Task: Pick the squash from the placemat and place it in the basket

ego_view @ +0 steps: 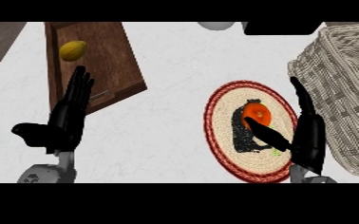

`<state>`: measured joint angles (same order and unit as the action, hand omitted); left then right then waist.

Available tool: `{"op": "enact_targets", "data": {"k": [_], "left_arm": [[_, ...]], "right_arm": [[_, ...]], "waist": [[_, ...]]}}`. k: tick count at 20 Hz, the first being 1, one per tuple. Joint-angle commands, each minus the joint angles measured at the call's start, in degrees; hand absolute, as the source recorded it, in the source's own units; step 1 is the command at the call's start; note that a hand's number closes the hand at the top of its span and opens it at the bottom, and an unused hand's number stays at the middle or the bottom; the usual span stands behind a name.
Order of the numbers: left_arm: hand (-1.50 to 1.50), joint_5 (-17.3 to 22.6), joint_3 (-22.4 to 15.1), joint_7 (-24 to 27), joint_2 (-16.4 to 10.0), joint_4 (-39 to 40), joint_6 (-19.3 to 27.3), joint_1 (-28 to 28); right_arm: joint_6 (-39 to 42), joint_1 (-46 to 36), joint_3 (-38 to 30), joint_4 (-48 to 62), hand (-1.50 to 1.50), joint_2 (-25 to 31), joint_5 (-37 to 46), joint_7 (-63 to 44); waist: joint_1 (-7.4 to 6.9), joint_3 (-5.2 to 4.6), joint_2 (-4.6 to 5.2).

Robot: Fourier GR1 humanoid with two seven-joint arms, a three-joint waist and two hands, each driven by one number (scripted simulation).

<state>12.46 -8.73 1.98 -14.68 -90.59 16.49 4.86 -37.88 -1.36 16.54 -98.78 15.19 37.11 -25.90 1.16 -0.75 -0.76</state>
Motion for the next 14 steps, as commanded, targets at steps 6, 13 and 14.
{"op": "enact_targets", "data": {"k": [6,13,14], "left_arm": [[0.0,0.5,1.0,-1.2,-0.7,-2.1,0.3,-1.1],[0.0,-1.6,-2.3,0.0,1.3,-3.5,1.0,-2.8],[0.0,-0.2,-0.3,0.3,-0.1,-2.0,-0.6,-2.8]], "right_arm": [[26.6,-0.2,-0.7,-8.5,-1.5,10.7,10.1,-27.8],[48.7,-10.8,3.4,-22.9,-1.5,6.2,2.9,-51.1],[51.3,-12.0,3.5,-24.6,-1.5,6.2,2.2,-53.5]], "waist": [[0.27,-0.22,-0.48],[-1.52,0.3,0.07],[-1.3,0.29,0.2]]}}
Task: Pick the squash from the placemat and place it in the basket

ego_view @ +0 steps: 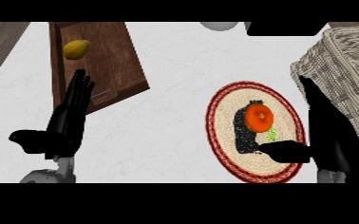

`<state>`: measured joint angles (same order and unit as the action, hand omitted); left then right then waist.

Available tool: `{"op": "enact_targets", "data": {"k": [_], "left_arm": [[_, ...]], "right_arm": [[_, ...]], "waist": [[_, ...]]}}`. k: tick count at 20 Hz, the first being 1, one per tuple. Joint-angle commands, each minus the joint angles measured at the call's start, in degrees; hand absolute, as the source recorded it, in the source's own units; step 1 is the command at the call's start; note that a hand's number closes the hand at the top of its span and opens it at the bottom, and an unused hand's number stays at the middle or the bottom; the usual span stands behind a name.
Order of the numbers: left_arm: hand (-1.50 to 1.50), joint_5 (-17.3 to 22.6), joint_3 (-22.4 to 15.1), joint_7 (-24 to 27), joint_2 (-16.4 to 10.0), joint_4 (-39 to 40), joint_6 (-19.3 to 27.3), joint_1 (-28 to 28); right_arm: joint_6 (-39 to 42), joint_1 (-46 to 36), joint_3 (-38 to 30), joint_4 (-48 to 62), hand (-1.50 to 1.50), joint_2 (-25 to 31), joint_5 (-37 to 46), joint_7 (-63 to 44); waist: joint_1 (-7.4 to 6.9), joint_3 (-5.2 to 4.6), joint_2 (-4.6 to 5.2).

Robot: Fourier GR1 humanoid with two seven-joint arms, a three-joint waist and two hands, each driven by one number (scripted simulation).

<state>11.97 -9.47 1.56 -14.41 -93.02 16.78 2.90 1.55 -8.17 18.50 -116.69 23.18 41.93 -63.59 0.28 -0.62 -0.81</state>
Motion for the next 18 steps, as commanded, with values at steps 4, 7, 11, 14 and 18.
{"op": "enact_targets", "data": {"k": [4,7,11,14,18], "left_arm": [[0.0,-0.5,-0.1,0.1,0.1,-0.3,-0.3,-0.1],[0.0,0.2,-0.1,1.5,0.6,-0.9,-1.1,-2.1],[0.0,-1.3,-0.6,1.3,1.5,1.5,0.1,0.2],[0.0,-1.8,-0.9,2.5,2.5,1.8,0.3,-0.5],[0.0,-1.9,-1.5,-0.4,2.2,-2.2,0.5,-0.9]], "right_arm": [[17.6,-11.0,-3.5,-5.9,-1.5,-1.3,-6.5,-20.2],[17.7,-10.6,-1.2,-1.9,-1.5,-2.7,-3.7,-21.5],[19.2,-10.9,-1.3,0.2,-1.5,-4.0,-3.4,-21.6],[18.1,-9.6,-0.6,0.9,-1.5,-5.7,-1.8,-21.6],[16.6,-9.0,0.3,4.2,-1.5,-8.7,1.7,-19.4]], "waist": [[-0.44,0.34,0.52],[-0.85,0.28,0.53],[-0.1,0.36,0.68],[-0.04,0.44,0.68],[-0.5,0.55,0.65]]}}
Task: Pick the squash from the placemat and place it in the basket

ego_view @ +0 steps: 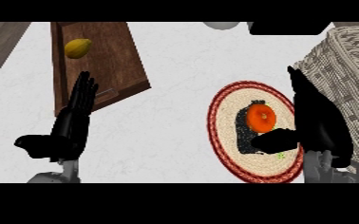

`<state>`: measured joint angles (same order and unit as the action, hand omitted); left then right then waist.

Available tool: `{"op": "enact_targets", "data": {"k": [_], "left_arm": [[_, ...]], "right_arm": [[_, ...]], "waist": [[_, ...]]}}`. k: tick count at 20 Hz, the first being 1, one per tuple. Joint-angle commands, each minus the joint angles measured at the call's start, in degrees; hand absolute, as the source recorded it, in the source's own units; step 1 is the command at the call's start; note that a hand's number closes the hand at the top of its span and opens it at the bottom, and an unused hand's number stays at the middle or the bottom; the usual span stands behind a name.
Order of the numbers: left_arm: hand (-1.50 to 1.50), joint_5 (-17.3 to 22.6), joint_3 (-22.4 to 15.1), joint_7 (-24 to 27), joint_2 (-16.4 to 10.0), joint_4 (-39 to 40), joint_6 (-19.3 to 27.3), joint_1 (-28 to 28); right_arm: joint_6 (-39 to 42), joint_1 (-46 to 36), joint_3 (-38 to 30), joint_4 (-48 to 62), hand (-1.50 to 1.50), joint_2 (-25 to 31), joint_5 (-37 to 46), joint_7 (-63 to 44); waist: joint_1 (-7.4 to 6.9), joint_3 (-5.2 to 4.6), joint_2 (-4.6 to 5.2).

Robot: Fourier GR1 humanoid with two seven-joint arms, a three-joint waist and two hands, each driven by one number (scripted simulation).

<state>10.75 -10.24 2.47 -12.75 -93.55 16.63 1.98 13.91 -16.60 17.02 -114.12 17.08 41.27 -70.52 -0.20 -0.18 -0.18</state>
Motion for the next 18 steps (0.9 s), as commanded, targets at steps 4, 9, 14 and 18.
{"op": "enact_targets", "data": {"k": [4,9,14,18], "left_arm": [[0.0,-0.1,1.0,0.7,0.6,1.1,-0.7,-0.2],[0.0,-0.8,1.0,-1.1,0.1,-0.9,-1.2,0.2],[0.0,-0.8,1.0,-0.1,1.0,-0.4,-2.0,-0.9],[0.0,0.7,3.8,0.0,0.1,0.0,-3.7,-0.5]], "right_arm": [[4.7,-0.8,3.0,0.0,-1.5,-7.1,4.9,-12.9],[5.2,0.9,-2.6,2.6,-1.5,-5.8,5.3,-5.3],[3.7,2.2,0.3,5.5,-1.5,-10.6,12.4,-4.5],[4.3,2.5,-2.2,5.5,-1.5,-11.3,14.9,-2.1]], "waist": [[0.11,0.1,0.07],[0.12,0.15,0.14],[0.1,0.14,0.15],[0.15,0.14,0.14]]}}
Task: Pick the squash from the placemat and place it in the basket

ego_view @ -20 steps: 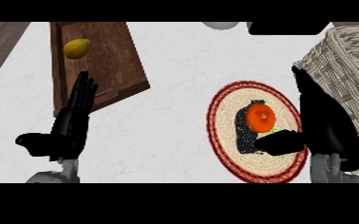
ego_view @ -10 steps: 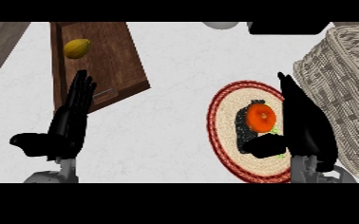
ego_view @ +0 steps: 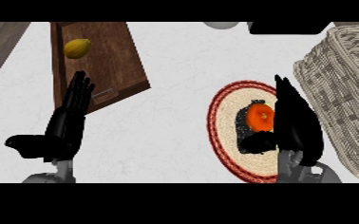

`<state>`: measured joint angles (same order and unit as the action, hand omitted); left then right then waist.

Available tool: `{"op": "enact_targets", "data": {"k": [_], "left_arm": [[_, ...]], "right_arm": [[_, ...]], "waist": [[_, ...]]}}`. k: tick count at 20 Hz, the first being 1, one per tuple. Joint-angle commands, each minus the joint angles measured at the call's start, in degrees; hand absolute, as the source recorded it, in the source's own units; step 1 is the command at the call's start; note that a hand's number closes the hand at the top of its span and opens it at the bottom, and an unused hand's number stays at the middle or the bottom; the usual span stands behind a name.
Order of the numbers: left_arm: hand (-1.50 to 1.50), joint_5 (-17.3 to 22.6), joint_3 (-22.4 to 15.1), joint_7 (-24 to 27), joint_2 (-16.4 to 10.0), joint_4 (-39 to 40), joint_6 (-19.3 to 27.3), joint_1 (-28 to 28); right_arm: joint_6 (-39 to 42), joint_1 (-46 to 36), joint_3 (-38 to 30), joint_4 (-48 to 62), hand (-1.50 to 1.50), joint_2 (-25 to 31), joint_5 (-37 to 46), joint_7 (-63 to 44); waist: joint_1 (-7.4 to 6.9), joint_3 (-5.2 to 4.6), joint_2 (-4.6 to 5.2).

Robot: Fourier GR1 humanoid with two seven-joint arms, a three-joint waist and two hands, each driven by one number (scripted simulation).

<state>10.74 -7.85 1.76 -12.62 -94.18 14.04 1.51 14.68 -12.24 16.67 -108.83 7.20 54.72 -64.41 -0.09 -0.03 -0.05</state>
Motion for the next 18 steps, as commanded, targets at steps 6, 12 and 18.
{"op": "enact_targets", "data": {"k": [6,12,18], "left_arm": [[0.0,-2.9,-1.1,2.4,2.7,-0.6,0.7,-2.1],[0.0,-1.9,0.5,-2.3,1.1,-4.8,-1.4,-2.8],[0.0,-5.2,-1.4,-1.5,4.4,-6.1,0.6,-4.5]], "right_arm": [[-0.3,2.1,-2.1,5.0,-1.5,-4.5,5.3,-3.0],[1.1,-0.3,-4.5,7.2,-1.5,-7.0,5.2,-3.3],[0.9,3.4,-7.5,8.1,-1.5,-6.0,5.3,2.5]], "waist": [[0.0,0.01,0.01],[-0.23,0.02,-0.01],[-0.05,0.03,-0.02]]}}
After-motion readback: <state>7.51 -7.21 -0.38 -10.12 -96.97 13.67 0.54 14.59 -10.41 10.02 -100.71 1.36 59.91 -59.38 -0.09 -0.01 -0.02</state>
